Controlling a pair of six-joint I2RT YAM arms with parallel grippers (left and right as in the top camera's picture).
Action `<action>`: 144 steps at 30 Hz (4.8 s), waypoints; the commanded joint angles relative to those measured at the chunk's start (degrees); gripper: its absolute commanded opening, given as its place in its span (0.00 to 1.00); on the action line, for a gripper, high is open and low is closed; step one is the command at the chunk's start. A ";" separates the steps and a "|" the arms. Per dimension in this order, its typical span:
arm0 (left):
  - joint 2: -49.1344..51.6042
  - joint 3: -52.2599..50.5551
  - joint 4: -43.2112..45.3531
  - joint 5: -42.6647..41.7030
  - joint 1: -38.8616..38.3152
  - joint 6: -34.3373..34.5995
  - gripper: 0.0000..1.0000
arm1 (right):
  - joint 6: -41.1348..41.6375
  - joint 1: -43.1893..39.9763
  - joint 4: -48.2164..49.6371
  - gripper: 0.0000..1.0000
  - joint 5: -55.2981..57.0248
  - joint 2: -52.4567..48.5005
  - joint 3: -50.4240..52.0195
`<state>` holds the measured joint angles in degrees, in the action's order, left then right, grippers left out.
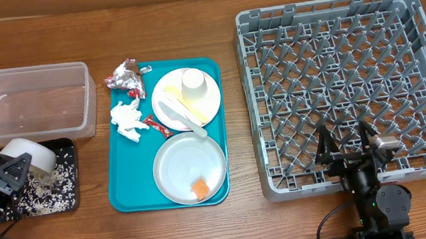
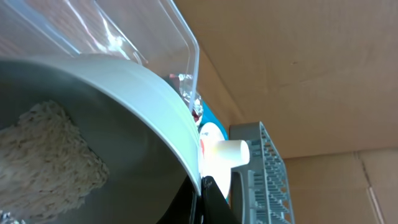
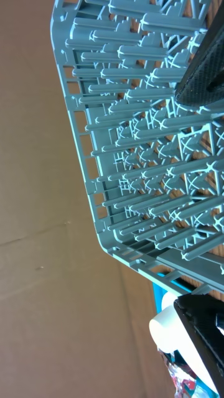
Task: Sort waste into correct bins and load items into the dishwasher rack
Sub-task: 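Tilt the bowl with the left gripper to dump rice onto the black tray, then carry the emptied bowl back and set it on the teal tray with the left gripper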
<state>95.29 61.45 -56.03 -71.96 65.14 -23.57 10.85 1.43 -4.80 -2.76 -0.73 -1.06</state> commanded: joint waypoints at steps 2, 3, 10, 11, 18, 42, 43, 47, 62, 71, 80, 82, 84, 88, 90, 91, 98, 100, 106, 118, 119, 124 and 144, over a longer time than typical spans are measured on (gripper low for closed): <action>0.07 -0.33 4.55 -0.83 0.26 5.38 0.04 | -0.20 -0.39 0.17 1.00 0.09 0.57 0.59; 0.07 -0.33 5.42 -0.85 0.26 6.01 0.04 | -0.20 -0.37 0.17 1.00 0.09 0.57 0.59; 0.07 -0.33 6.23 6.58 0.26 6.05 0.04 | -0.20 -0.39 0.17 1.00 0.09 0.57 0.59; 0.07 -0.33 6.60 6.51 0.26 6.49 0.04 | -0.22 -0.39 0.17 1.00 0.09 0.57 0.59; 0.07 -0.33 8.72 4.39 0.48 10.91 0.04 | -0.22 -0.37 0.17 1.00 0.09 0.57 0.59; 0.07 -0.33 10.27 8.48 2.01 16.35 0.04 | -0.20 -0.39 0.17 1.00 0.09 0.57 0.59; 0.07 -0.33 10.32 5.29 2.01 14.62 0.04 | -0.22 -0.39 0.17 1.00 0.09 0.57 0.59; 0.07 -0.33 9.97 -4.57 2.03 7.28 0.04 | -0.22 -0.39 0.17 1.00 0.09 0.57 0.59; 0.07 -0.33 3.32 -8.11 5.99 0.90 0.04 | -0.20 -0.39 0.17 1.00 0.09 0.57 0.59; 0.07 -0.33 -2.67 -11.91 6.58 -7.96 0.04 | -0.20 -0.39 0.17 1.00 0.09 0.57 0.59; 0.07 -0.33 -3.98 -12.50 6.62 -10.25 0.04 | -0.22 -0.37 0.17 1.00 0.09 0.57 0.59; 0.07 -0.33 -3.56 -11.85 6.64 -10.71 0.04 | -0.22 -0.39 0.17 1.00 0.09 0.57 0.59; 0.07 -0.33 -2.86 -11.41 6.84 -10.29 0.04 | -0.22 -0.39 0.17 1.00 0.09 0.57 0.59; 0.07 -0.33 -1.60 -11.23 7.45 -8.55 0.04 | -0.20 -0.39 0.17 1.00 0.09 0.57 0.59; 0.07 -0.33 -1.57 -10.73 7.56 -7.39 0.04 | -0.20 -0.39 0.17 1.00 0.09 0.57 0.59; 0.07 -0.33 -1.60 -10.99 7.58 -7.87 0.04 | -0.22 -0.39 0.17 1.00 0.09 0.57 0.59; 0.07 -0.33 -0.24 -10.45 7.58 -7.06 0.04 | -0.20 -0.39 0.17 1.00 0.09 0.57 0.59; 0.07 -0.33 0.63 -9.05 7.58 -6.43 0.04 | -0.22 -0.39 0.17 1.00 0.09 0.57 0.59; 0.07 -0.33 1.18 -8.81 7.56 -3.78 0.04 | -0.22 -0.39 0.17 1.00 0.09 0.57 0.59; -1.03 0.09 -1.75 -11.80 7.58 -1.84 0.04 | -0.22 -0.39 0.17 1.00 0.09 0.57 0.59; -1.60 0.24 -2.40 -11.65 7.58 -2.32 0.04 | -0.20 -0.39 0.17 1.00 0.09 0.57 0.59; -7.21 1.42 -5.20 -11.54 6.69 -2.75 0.04 | -0.22 -0.39 0.17 1.00 0.09 0.57 0.59; -26.93 24.50 -19.26 56.85 -43.78 31.21 0.04 | -0.20 -0.39 0.17 1.00 0.09 0.57 0.59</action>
<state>69.30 83.83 -72.40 -32.36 31.09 -0.60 10.83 1.43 -4.78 -2.76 -0.73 -1.06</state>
